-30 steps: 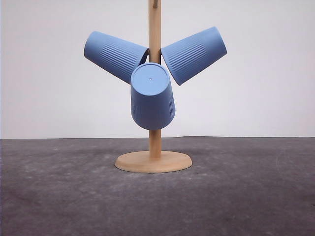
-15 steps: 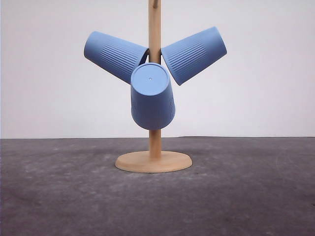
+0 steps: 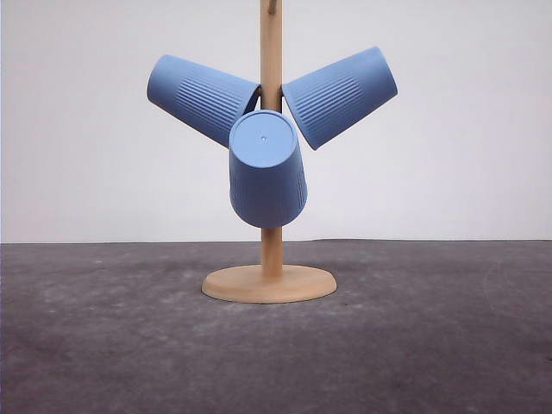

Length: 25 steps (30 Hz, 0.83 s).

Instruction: Place three cups

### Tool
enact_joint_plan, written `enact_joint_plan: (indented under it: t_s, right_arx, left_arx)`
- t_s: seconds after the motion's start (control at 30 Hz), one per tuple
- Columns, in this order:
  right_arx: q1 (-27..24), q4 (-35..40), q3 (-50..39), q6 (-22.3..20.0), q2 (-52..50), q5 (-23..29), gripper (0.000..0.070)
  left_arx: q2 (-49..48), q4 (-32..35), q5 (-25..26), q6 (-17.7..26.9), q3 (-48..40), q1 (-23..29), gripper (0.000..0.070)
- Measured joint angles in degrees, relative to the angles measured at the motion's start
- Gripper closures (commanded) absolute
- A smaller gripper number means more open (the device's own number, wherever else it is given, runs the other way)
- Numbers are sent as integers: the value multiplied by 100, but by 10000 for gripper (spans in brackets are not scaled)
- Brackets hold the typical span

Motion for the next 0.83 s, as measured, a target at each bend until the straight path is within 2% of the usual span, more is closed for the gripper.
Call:
enact_joint_plan:
  t_s: [0.83]
  right_arx:
    - [0,0,0,1,0,0,688]
  left_arx:
    - [0,-1,0,0,0,0,700]
